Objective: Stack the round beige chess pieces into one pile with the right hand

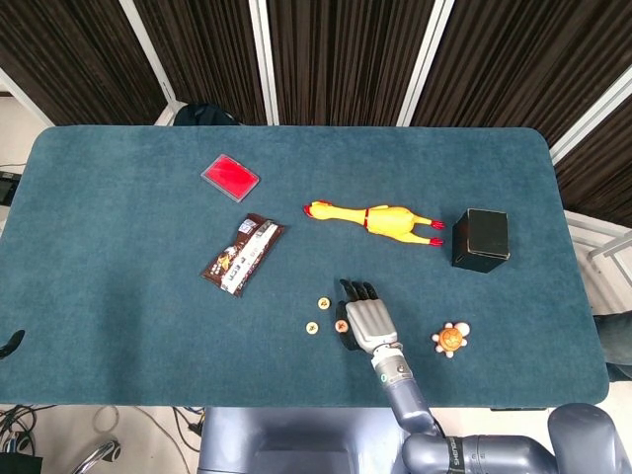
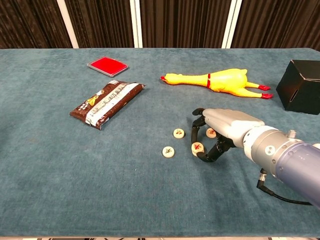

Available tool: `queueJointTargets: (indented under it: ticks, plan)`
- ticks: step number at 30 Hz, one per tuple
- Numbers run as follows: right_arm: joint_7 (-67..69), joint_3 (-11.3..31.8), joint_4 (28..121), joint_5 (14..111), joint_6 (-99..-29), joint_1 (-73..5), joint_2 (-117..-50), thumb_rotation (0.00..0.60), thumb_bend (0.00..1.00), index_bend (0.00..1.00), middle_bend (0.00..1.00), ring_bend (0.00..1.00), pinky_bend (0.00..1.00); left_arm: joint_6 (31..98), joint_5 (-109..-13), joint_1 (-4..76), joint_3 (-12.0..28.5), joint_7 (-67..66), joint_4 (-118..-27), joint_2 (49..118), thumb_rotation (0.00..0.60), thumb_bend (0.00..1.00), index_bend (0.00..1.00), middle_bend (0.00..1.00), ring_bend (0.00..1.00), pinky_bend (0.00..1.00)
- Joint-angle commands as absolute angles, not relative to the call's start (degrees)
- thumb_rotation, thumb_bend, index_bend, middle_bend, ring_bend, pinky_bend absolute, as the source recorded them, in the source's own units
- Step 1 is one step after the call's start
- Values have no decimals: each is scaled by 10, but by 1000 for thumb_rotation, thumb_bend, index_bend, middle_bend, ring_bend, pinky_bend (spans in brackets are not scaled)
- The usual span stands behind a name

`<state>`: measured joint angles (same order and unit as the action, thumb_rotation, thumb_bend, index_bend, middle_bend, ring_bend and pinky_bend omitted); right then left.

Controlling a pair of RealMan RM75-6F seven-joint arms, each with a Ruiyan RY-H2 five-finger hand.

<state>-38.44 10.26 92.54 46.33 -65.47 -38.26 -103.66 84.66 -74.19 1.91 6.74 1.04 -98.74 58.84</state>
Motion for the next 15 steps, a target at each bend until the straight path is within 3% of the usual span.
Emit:
queueJointTargets:
  ticks: [1,15]
  plan:
    - [-384,103,926,462,-655,-383,-1037,600,430,466,0,0,0,847,-743,19,67,10,-988,588,600,186,115,0,0,89]
    - [-386,100,932,456,-657,-385,-1032,600,430,410,0,0,0,847,-742,19,67,9,-987,589,600,187,115,0,0,89]
